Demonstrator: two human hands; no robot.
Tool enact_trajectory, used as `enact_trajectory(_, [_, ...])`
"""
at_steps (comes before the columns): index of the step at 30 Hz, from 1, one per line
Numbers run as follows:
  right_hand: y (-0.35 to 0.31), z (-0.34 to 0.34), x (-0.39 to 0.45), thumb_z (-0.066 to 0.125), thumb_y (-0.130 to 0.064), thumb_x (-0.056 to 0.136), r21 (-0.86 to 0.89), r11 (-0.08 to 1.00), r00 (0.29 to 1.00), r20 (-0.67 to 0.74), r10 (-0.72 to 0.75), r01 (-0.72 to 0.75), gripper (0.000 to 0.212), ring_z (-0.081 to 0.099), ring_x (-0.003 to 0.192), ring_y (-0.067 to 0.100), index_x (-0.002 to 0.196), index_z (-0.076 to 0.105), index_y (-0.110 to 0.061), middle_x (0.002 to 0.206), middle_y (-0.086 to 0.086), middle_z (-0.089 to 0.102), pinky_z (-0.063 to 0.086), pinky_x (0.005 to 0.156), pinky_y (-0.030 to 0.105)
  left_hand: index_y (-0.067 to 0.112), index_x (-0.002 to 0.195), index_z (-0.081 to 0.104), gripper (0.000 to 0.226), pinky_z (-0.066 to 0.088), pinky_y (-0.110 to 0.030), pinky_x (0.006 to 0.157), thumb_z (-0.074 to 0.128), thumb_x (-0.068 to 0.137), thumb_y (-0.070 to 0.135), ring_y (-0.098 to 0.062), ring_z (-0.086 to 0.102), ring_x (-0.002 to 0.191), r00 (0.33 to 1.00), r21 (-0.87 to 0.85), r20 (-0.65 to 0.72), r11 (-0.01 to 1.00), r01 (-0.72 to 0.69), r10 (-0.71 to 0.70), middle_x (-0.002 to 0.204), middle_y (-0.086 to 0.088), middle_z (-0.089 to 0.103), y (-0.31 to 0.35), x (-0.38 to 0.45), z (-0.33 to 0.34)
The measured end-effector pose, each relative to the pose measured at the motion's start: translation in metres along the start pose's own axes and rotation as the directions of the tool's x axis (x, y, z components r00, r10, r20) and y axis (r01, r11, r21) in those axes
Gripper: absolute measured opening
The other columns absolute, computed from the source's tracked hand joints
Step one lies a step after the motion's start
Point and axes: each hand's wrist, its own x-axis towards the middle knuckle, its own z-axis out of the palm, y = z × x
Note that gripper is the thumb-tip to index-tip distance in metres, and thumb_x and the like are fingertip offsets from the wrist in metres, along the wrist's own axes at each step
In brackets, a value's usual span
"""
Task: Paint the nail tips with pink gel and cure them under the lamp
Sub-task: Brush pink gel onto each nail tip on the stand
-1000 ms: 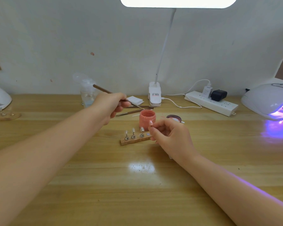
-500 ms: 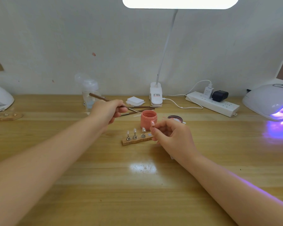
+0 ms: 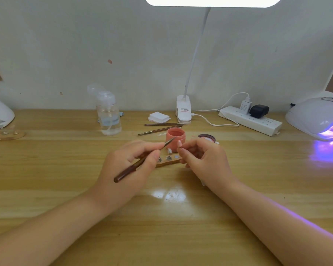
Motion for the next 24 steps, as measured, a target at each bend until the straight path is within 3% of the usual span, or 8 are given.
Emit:
enact_trajectory(5, [-0.0002,-0.0003,-0.0009,0.072,-0.015,0.084,-0.004,1.0,1.0,-0.002,-0.018,0.018,0.01,0.069,0.067,0.017,0.08,0.07,-0.024,0.07,-0.001,0.07,0.057,0.067,0.045,0.039,0.108,0.064,0.034,0.044,-0.006,0.081,0.061,0.085,0.015,-0.002,0.064,0.093,0.996,0.064,0.004,0.994,-0.09,0.09,0.097,0.015,0.07,-0.0001,-0.0037,0.0052])
enact_trajectory(9, [-0.0001,-0.001,-0.0012,0.072,-0.014,0.084,-0.01,1.0,1.0,-0.002,-0.014,0.014,0.01,0.069,0.067,0.017,0.081,0.07,-0.023,0.069,-0.001,0.07,0.057,0.068,0.046,0.022,0.102,0.071,0.02,0.044,-0.008,0.079,0.062,0.085,0.014,-0.006,0.064,0.087,0.991,0.08,0.043,0.988,-0.129,0.126,0.089,0.008,0.07,-0.0046,-0.0049,0.0035])
enact_trajectory(12, [-0.0006,-0.0014,-0.001,0.072,-0.012,0.085,-0.005,1.0,1.0,-0.005,-0.009,0.009,0.012,0.069,0.067,0.017,0.08,0.07,-0.023,0.07,0.0,0.07,0.057,0.068,0.046,0.025,0.096,0.07,0.016,0.042,-0.005,0.075,0.058,0.085,0.025,-0.003,0.065,0.084,0.993,0.05,0.023,0.992,-0.118,0.117,0.083,0.011,0.071,-0.0037,-0.0065,0.001])
enact_trajectory(15, [-0.0009,-0.001,-0.0008,0.072,-0.012,0.085,-0.008,1.0,1.0,-0.003,-0.012,0.012,0.01,0.069,0.067,0.016,0.081,0.071,-0.021,0.07,-0.002,0.07,0.057,0.067,0.046,0.031,0.101,0.068,0.021,0.043,-0.006,0.078,0.06,0.086,0.019,-0.002,0.065,0.089,0.997,0.042,-0.005,0.996,-0.078,0.079,0.09,0.015,0.071,-0.0023,-0.0041,0.0038])
enact_trajectory(20, [-0.0015,-0.0015,-0.0017,0.071,-0.012,0.085,-0.016,1.0,1.0,-0.004,-0.015,0.015,0.012,0.069,0.066,0.016,0.08,0.07,-0.023,0.07,-0.001,0.07,0.057,0.068,0.046,0.019,0.098,0.072,0.018,0.042,-0.006,0.077,0.059,0.086,0.021,-0.004,0.064,0.086,0.995,0.062,0.039,0.994,-0.095,0.093,0.086,0.012,0.07,-0.003,-0.0054,0.0054])
enact_trajectory(24, [-0.0019,-0.0013,-0.0019,0.072,-0.011,0.085,-0.012,1.0,1.0,-0.007,-0.012,0.012,0.013,0.069,0.067,0.016,0.079,0.07,-0.023,0.07,-0.003,0.071,0.057,0.068,0.046,0.022,0.098,0.071,0.016,0.042,-0.006,0.075,0.059,0.087,0.023,-0.002,0.063,0.085,0.997,0.061,-0.002,0.995,-0.083,0.083,0.085,0.017,0.069,-0.0025,-0.0047,0.0048])
